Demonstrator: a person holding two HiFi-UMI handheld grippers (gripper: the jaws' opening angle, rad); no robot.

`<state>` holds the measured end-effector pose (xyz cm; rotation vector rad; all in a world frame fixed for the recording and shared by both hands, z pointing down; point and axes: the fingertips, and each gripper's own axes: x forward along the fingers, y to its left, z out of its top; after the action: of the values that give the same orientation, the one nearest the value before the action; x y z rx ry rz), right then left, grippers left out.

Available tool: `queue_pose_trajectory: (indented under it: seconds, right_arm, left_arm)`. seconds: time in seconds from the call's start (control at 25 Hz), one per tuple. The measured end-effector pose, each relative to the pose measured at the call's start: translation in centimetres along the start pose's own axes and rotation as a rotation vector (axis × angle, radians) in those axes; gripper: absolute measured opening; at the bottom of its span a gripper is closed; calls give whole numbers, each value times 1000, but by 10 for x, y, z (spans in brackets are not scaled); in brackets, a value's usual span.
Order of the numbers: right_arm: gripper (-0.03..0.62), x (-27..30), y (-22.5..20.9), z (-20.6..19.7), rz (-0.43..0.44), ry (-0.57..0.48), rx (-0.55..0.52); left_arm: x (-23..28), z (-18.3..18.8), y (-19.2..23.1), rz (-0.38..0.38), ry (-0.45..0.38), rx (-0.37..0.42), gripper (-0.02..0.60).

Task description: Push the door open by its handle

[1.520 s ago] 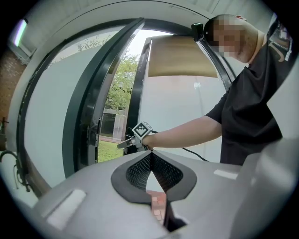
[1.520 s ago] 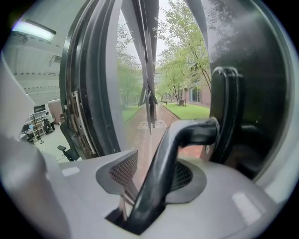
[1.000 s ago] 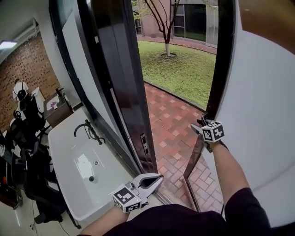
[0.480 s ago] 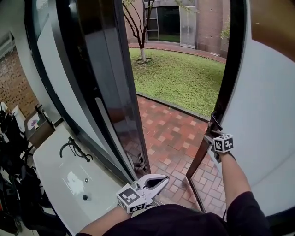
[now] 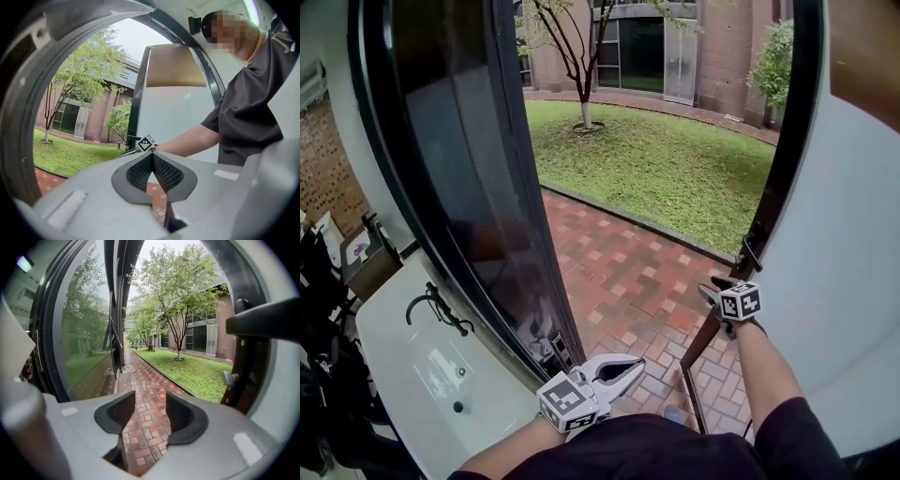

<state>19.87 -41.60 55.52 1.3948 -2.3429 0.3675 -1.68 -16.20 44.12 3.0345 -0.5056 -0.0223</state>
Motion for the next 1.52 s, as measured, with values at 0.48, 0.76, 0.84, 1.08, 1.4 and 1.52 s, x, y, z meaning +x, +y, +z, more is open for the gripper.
queue_pose_trajectory:
  seconds: [0.48,0.76,0.84,1.08,1.4,1.52]
  right_arm:
    - [207,77,-51,14,272,-73,-51]
    - [207,87,-86,-13,333,-31,-36]
    - [207,96,-95,-22,321,-22,-6]
    - [207,116,-102,-30,344,-18,11]
    - [207,194,-179,6,267,-68,61]
    - [206,251,-205,27,246,-59,88]
  left_arm:
    - [150,-21,102,213,-8,41,0]
    - [236,-35,152,232,66,26,0]
    - [256,-41,164,226,69,32,0]
    - [301,-65,223,210,95,-34,0]
    - [340,-85,368,248,84,-121,0]
    - [340,-91,436,263,85,-142,0]
